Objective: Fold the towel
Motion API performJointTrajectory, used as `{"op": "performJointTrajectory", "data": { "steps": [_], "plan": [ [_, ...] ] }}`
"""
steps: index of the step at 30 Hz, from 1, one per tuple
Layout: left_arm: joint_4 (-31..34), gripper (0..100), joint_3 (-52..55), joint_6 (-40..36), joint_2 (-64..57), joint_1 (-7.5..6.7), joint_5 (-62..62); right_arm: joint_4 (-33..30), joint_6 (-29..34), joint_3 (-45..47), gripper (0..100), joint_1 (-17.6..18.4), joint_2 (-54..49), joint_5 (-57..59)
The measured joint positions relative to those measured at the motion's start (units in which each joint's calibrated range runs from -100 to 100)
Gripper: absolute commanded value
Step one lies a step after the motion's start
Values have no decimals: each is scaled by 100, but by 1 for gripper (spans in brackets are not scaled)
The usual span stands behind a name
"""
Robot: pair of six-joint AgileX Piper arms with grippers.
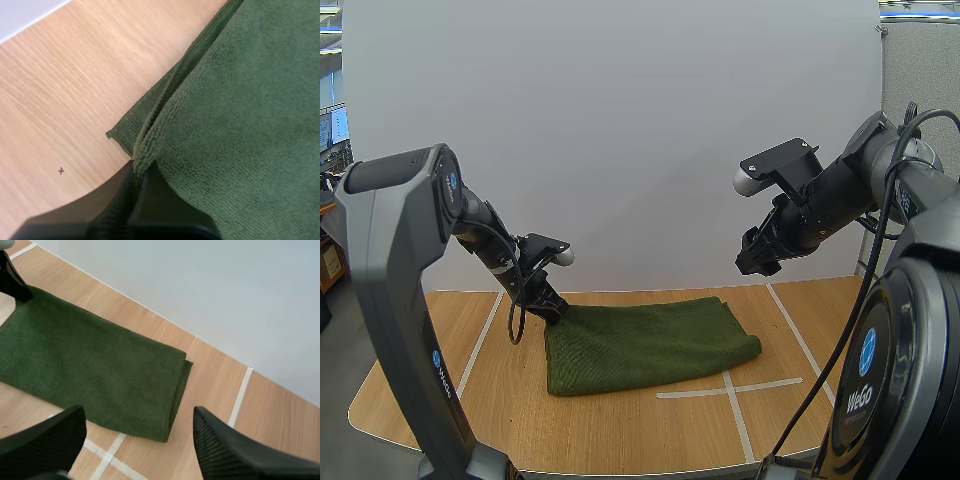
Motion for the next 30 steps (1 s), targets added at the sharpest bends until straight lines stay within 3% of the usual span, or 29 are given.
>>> {"op": "performJointTrajectory", "data": {
  "steps": [4,6,9,14,16,24,30],
  "plan": [
    [0,1,-234,0,253,0,24,0,74,0,100,0,0,79],
    [0,7,-254,0,253,0,24,0,109,0,100,0,0,165],
    [-11,29,-252,-45,235,0,24,0,157,0,100,0,0,361],
    [-11,86,-256,-264,99,0,26,0,239,0,100,0,50,419],
    [-11,99,-267,-304,41,5,72,0,262,0,100,0,97,442],
    [-24,98,-279,-578,-805,44,772,0,302,0,100,0,638,442],
    [-60,98,-276,-828,-1227,286,2192,0,314,0,100,0,1015,106]
  ]
}}
